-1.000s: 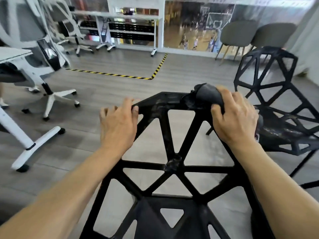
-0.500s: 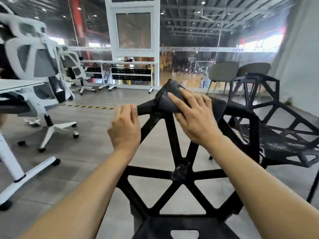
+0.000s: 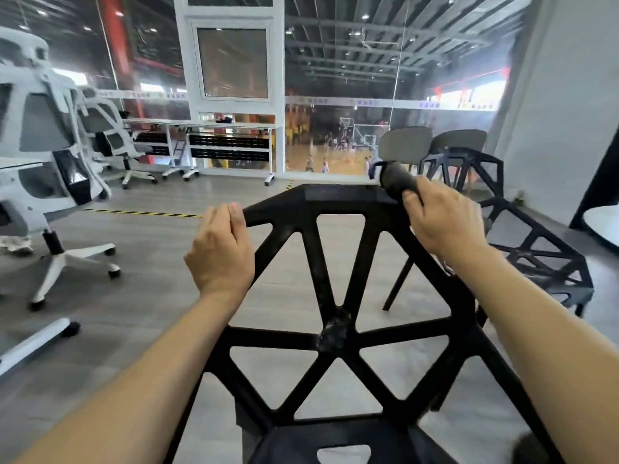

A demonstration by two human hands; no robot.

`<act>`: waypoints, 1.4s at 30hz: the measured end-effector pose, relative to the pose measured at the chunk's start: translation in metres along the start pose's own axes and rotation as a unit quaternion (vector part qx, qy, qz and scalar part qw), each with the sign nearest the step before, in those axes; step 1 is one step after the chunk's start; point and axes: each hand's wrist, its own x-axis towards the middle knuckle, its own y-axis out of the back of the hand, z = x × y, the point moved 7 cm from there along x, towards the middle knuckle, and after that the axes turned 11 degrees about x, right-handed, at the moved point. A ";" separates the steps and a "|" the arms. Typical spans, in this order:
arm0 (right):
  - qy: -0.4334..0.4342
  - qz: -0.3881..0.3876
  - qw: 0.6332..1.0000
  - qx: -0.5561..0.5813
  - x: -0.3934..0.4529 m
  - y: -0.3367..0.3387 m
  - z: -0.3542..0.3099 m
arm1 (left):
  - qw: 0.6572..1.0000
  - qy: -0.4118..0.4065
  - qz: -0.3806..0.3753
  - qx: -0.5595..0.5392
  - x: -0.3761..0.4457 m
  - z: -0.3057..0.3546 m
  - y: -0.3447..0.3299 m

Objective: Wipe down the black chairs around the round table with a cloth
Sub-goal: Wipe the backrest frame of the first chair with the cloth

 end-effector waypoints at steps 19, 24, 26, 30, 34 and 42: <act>0.162 0.081 0.977 0.112 -0.049 -0.067 -0.144 | 0.978 0.050 -0.095 -0.180 -0.012 -0.026 -0.016; 0.286 0.068 0.947 0.131 -0.063 -0.080 -0.185 | 0.983 0.061 -0.049 -0.166 -0.010 -0.031 -0.019; 0.290 0.077 0.950 0.086 -0.051 -0.075 -0.156 | 0.983 0.057 -0.047 -0.170 -0.010 -0.029 -0.019; 0.129 0.139 0.973 0.131 -0.035 -0.054 -0.089 | 0.981 0.053 -0.056 -0.179 -0.008 -0.027 -0.023; 0.186 0.098 0.951 0.228 -0.065 -0.078 -0.144 | 0.972 0.069 -0.063 -0.217 -0.007 -0.030 -0.023; 0.224 0.093 0.956 0.168 -0.078 -0.079 -0.133 | 0.958 0.074 -0.090 -0.262 -0.003 -0.033 -0.030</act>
